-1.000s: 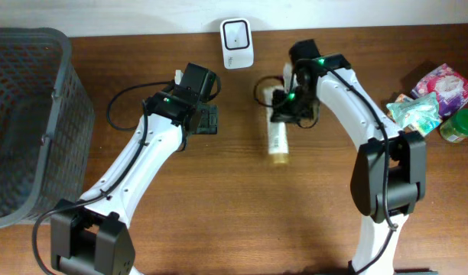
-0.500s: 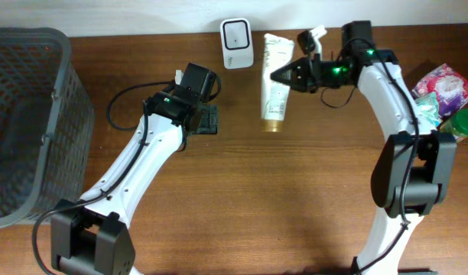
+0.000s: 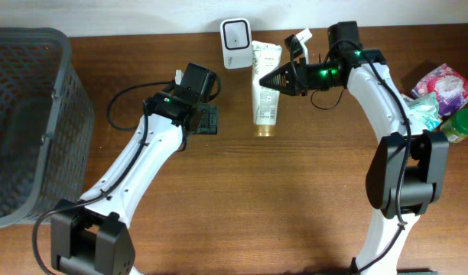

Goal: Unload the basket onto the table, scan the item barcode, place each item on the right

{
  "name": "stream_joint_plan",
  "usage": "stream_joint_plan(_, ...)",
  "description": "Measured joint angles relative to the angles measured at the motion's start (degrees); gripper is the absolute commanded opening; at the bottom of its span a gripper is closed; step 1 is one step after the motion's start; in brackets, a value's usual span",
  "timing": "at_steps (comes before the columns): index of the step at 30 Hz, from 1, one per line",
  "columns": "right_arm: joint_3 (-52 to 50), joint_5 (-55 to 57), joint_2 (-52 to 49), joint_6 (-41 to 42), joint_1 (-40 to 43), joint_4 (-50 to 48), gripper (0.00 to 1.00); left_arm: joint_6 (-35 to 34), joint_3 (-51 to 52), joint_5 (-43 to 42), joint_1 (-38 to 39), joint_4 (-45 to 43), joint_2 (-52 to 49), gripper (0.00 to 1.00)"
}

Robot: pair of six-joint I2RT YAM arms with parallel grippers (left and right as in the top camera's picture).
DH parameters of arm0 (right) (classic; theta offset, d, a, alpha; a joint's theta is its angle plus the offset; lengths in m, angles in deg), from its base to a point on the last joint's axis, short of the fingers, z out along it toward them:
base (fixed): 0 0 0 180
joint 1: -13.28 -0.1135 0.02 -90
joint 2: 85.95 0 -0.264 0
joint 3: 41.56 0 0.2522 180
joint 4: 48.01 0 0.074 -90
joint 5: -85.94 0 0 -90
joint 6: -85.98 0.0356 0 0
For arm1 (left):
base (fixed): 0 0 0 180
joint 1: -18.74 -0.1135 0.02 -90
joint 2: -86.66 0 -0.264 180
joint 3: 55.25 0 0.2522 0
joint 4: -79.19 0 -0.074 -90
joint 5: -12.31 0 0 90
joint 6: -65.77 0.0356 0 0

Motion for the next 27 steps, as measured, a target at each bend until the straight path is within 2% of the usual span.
stream_joint_plan(8, 0.0, 0.0, 0.0, 0.0, 0.0, 0.0, 0.04, 0.0, 0.0, 0.0, 0.0, 0.0, 0.0, 0.99)
stream_joint_plan(10, 0.1, 4.3, 0.0, 1.8, -0.1, 1.9, 0.04, 0.0, 0.0, 0.0, 0.0, 0.0, 0.0, 0.99)
stream_joint_plan(13, 0.6, 27.5, 0.0, 8.0, -1.3, 10.6, 0.04, 0.0, 0.0, 0.0, 0.0, 0.0, 0.0, 0.99)
stream_joint_plan(14, 0.7, 41.4, 0.0, 10.1, -2.4, 15.7, 0.04, 0.0, 0.0, 0.0, 0.0, -0.1, 0.0, 0.99)
stream_joint_plan(17, 1.1, 64.1, 0.0, 14.6, -3.7, 22.2, 0.04, 0.0, 0.0, 0.0, 0.0, 0.0, 0.0, 0.99)
stream_joint_plan(19, 1.1, 73.7, 0.0, 17.3, -3.8, 24.9, 0.04, 0.0, 0.0, 0.0, 0.0, 0.0, 0.0, 0.99)
stream_joint_plan(21, 0.3, 88.8, 0.0, 23.0, -3.8, 29.4, 0.05, 0.0, 0.0, 0.0, 0.0, 0.0, 0.0, 0.99)
stream_joint_plan(24, -5.6, 97.9, 0.0, 28.0, -3.8, 26.5, 0.08, 0.0, 0.0, 0.0, 0.0, 0.0, 0.0, 0.99)
stream_joint_plan(27, -12.9, 99.9, 0.0, 29.7, -3.8, 21.0, 0.09, 0.0, 0.0, 0.0, 0.0, 0.0, 0.0, 0.99)
